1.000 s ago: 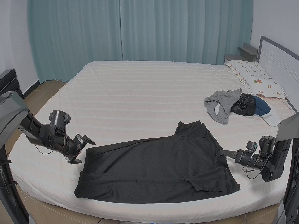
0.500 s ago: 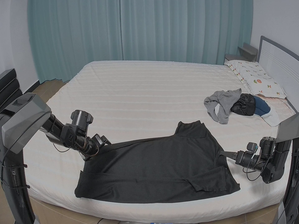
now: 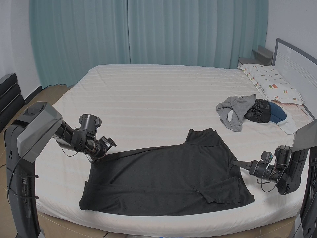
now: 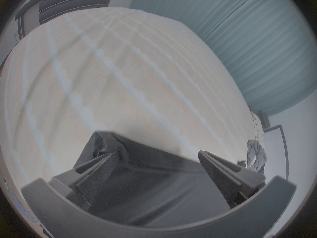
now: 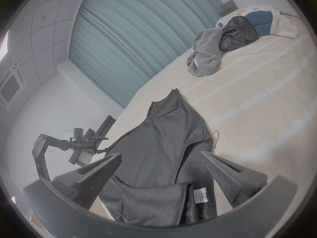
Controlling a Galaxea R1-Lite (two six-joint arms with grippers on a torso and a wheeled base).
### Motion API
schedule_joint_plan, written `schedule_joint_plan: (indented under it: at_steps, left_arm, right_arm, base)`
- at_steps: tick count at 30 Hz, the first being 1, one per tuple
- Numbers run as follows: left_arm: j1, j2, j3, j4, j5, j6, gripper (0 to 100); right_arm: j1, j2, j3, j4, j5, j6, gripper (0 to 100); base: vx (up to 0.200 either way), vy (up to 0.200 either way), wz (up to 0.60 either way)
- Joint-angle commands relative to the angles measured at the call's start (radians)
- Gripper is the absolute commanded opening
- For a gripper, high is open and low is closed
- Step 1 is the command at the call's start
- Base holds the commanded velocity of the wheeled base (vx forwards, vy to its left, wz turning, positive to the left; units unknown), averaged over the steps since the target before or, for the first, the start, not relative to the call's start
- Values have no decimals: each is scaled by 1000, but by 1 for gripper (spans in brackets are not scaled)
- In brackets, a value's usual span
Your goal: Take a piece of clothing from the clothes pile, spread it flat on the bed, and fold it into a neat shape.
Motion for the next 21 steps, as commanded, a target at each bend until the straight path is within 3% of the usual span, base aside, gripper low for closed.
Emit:
schedule_joint_plan:
  at_steps: [1,9,14,17,21]
  left_arm:
    - [51,96,-145,-8,46,-13,100]
    - [100,140,-240,-111,60,-168,100]
    - [134,131,-213,-166,43,-192,100]
    - [161,96,-178,-165,-12,-183,100]
    - [190,42,-76,-172,-153,-116,100]
  right_arm:
    - [1,8,-13,1,0,0,100]
    - [1,19,-20,-1,0,0,100]
    - [1,19,-17,-1,0,0,100]
    - [1,24,-19,1,0,0,100]
    - [3,28,-19,1,0,0,100]
  base:
    - [0,0,0]
    - [0,0,0]
    - [0,0,0]
    - [0,0,0]
    - [0,0,0]
